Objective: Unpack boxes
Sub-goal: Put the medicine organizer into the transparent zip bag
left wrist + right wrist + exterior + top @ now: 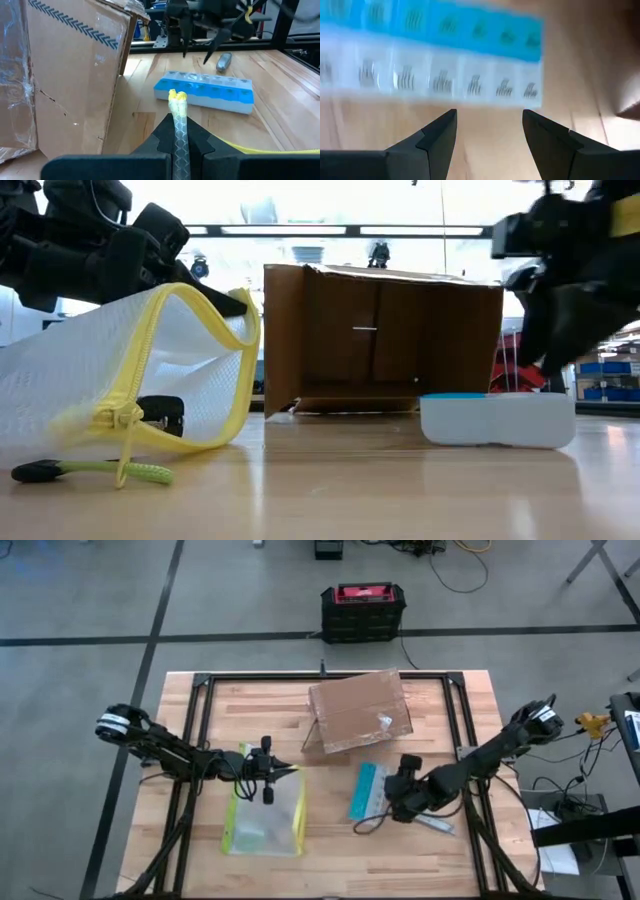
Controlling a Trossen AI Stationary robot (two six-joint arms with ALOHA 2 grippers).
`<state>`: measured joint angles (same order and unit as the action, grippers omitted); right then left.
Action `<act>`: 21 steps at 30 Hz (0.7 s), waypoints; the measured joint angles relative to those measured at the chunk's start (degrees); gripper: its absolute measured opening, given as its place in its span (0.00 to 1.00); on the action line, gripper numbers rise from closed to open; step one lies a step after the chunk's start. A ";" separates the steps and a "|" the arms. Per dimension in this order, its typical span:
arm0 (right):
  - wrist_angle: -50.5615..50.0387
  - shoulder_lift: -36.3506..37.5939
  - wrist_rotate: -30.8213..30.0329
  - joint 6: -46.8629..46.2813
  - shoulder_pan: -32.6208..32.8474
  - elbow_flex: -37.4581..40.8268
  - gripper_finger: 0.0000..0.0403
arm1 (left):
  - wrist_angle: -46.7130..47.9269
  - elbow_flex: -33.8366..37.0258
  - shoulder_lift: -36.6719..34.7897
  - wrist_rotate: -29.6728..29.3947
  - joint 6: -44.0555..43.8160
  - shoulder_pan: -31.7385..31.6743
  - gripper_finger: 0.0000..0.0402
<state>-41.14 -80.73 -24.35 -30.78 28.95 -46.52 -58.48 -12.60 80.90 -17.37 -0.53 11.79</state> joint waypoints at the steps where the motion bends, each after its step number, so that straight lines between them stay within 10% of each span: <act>1: 0.59 -0.13 1.20 3.32 0.03 -0.04 0.52 | 0.03 0.00 0.01 0.00 0.01 0.00 0.00; 21: 18.88 -14.36 -5.17 25.22 -5.67 -11.31 0.48 | -0.39 0.00 0.02 -0.09 -1.51 -0.02 0.00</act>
<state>-22.26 -95.09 -29.51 -5.56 23.28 -57.83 -58.87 -12.60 80.93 -17.45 -2.04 11.77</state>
